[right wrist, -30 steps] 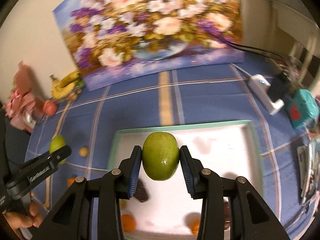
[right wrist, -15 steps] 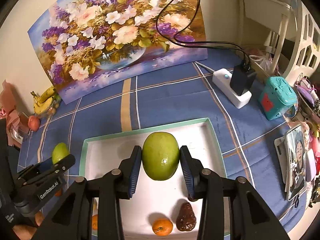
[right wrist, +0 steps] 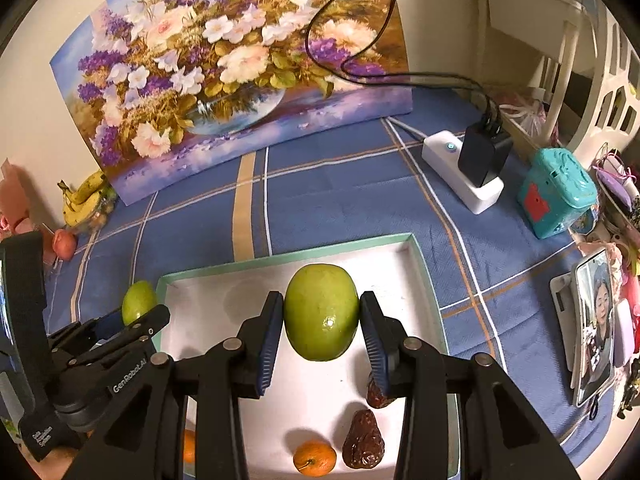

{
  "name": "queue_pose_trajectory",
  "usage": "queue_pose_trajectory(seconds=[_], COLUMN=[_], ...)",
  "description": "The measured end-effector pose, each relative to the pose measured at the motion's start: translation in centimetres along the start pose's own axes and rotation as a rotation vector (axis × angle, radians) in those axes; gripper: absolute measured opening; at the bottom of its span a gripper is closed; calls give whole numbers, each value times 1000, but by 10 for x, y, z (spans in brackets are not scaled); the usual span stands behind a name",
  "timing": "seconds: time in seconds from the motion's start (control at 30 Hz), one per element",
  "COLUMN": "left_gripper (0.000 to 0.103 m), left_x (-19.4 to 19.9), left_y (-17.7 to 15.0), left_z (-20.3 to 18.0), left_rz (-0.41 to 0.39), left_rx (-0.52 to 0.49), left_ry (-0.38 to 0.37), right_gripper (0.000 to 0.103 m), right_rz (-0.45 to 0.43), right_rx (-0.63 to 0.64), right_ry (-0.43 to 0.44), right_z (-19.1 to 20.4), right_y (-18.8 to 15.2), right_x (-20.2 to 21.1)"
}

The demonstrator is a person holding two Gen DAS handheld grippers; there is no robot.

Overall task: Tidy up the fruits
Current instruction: 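Lower both green fruits into the tray and open both tools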

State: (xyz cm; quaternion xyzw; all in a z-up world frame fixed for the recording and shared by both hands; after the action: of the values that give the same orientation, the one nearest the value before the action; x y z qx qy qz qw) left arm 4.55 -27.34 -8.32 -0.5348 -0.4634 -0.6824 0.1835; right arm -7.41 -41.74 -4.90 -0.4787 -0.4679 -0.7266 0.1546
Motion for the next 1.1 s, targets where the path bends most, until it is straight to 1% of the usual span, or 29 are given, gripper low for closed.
queue_pose_trajectory(seconds=[0.27, 0.43, 0.57, 0.93, 1.1], left_gripper=[41, 41, 41, 41, 41], left_x=[-23, -34, -41, -43, -43], left_y=[-11, -17, -20, -22, -21], left_z=[-2, -2, -1, 0, 3], left_rz=[55, 86, 107, 116, 129], left_rx=[-7, -7, -2, 5, 13], left_ry=[13, 17, 20, 16, 7], right_gripper=[41, 41, 41, 41, 41], right_rz=[69, 107, 127, 184, 180], right_rx=[-29, -29, -37, -28, -24], right_ry=[6, -12, -5, -11, -16], right_z=[-4, -7, -8, -7, -6], right_y=[-16, -24, -29, -42, -43], right_x=[-31, -44, -51, -72, -70])
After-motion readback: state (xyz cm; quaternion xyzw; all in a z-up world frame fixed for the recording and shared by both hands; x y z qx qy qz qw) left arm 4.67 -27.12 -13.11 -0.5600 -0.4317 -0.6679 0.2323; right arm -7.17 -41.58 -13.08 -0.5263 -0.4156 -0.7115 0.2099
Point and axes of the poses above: each gripper's, at about its wrist camera, not at the fingertips, and x roughly against the way its jaws point, z to its left, y to its top, the point moved 6 cm from there along -x, roughly the way its jaws point, and after that the axes turned 6 degrees about x, right-handed, at the moved point
